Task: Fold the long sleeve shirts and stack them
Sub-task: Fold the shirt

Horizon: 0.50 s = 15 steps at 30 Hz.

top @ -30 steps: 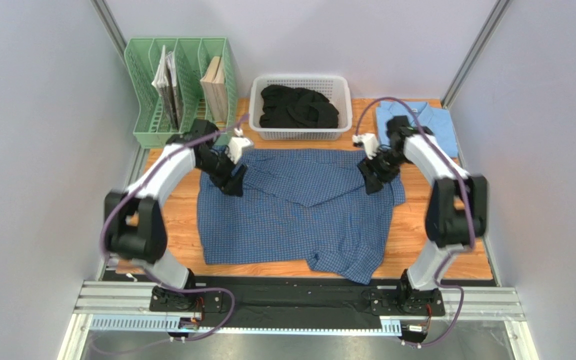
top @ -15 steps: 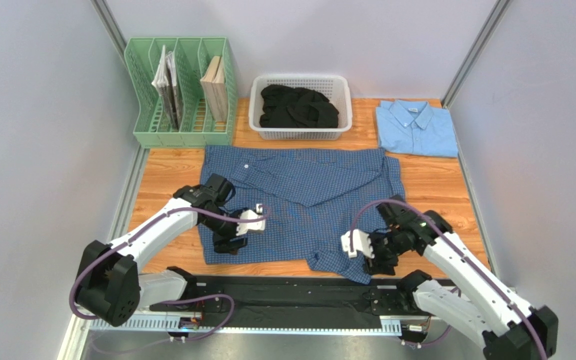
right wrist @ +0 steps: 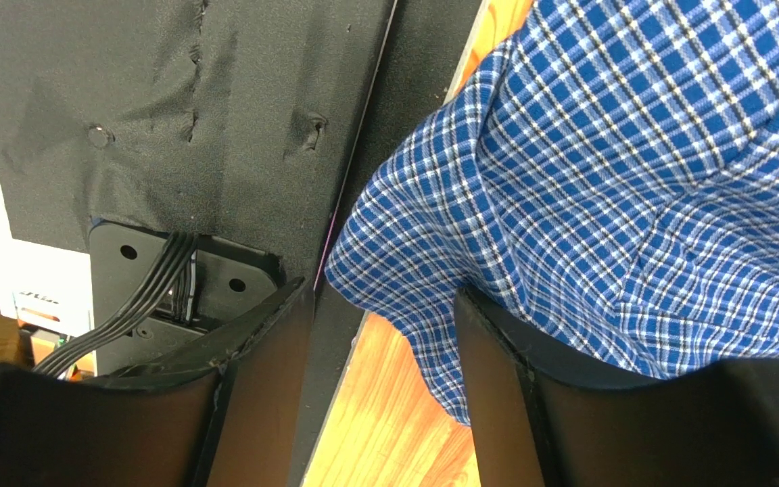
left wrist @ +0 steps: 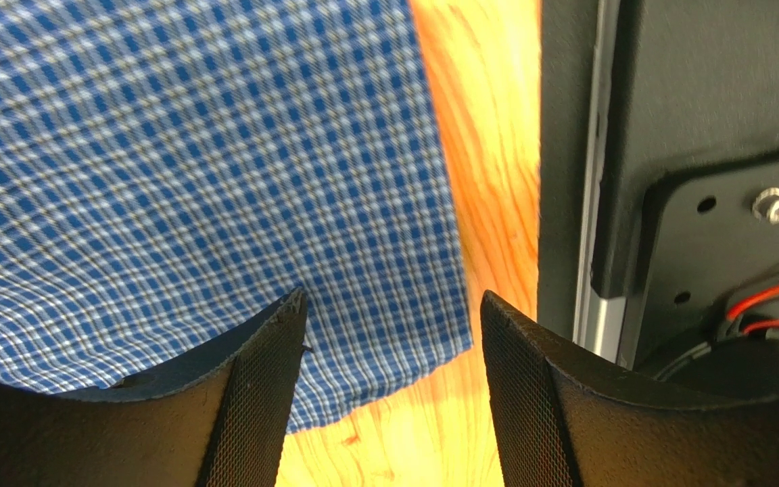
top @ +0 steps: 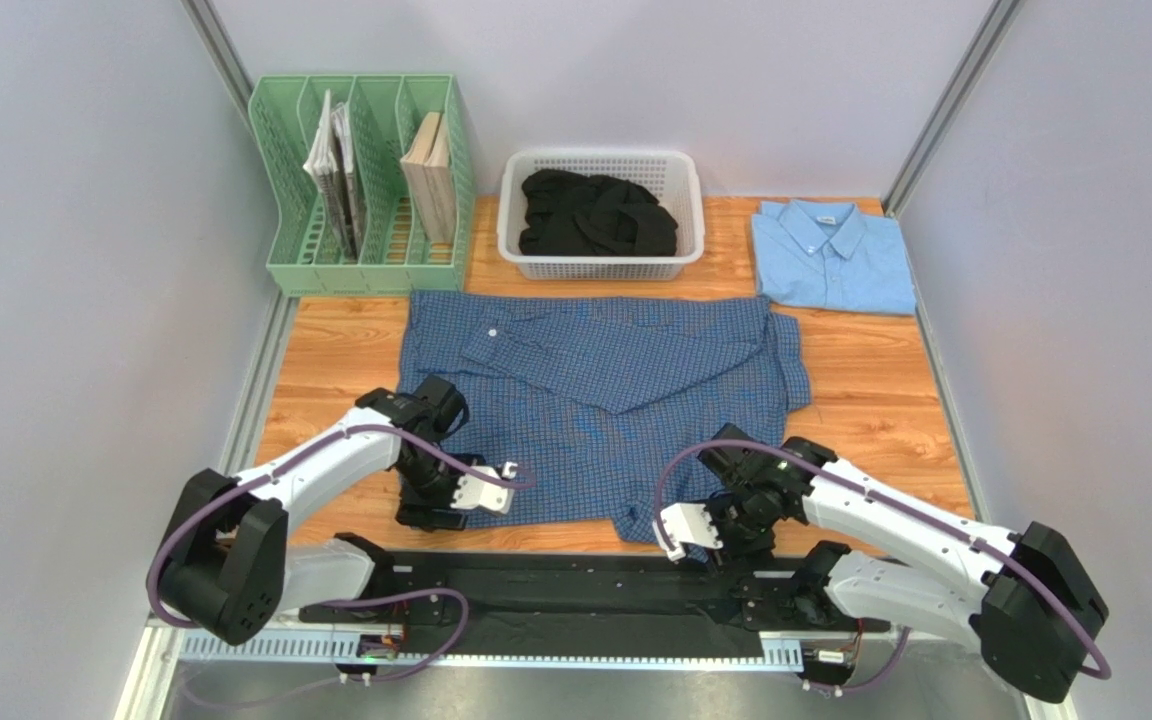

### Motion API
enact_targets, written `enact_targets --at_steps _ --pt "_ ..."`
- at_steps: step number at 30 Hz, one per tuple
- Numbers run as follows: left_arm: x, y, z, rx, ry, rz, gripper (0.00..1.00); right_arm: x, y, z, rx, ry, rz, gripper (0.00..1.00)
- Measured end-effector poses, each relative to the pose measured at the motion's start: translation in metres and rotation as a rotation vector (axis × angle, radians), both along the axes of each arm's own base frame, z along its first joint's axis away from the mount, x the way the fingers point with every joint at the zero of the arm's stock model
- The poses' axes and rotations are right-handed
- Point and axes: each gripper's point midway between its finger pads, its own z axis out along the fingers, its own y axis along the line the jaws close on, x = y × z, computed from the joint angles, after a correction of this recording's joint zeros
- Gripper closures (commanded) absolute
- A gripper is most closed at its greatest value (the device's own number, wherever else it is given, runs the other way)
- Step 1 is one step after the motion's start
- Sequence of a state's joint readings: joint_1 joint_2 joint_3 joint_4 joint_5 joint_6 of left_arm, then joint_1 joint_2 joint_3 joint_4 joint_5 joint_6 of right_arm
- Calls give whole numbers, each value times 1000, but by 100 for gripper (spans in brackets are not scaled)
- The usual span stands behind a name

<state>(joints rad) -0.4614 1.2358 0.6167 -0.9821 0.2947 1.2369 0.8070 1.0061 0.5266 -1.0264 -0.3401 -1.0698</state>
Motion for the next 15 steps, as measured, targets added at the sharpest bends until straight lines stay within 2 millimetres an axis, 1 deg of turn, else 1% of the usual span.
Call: enact_targets --at_steps 4,6,8,9,10,11,12,13,14,15 --pt "-5 7 -1 20 -10 -51 31 -2 3 -1 -3 -11 36 36" --pt "-6 11 -2 35 -24 -81 34 -5 6 -4 -15 -3 66 37" --pt "-5 12 -3 43 -37 -101 43 -7 6 -7 -37 8 82 49" --pt "-4 12 -3 47 -48 -108 46 -8 6 -9 -47 15 84 58" --pt "-1 12 -4 50 -64 -117 53 -7 6 -10 -59 14 82 73" --pt "1 12 -5 52 -75 -118 58 -5 8 -11 -60 10 78 77" --pt "4 13 -5 55 -90 -121 62 -2 9 -11 -70 4 59 85" --pt "6 12 -5 53 -103 -118 69 0 9 -12 -75 0 52 88" --pt "8 11 -5 50 -116 -116 71 3 10 -12 -77 -13 38 92" --pt "9 11 -5 47 -121 -111 75 5 10 -12 -80 -23 24 98"
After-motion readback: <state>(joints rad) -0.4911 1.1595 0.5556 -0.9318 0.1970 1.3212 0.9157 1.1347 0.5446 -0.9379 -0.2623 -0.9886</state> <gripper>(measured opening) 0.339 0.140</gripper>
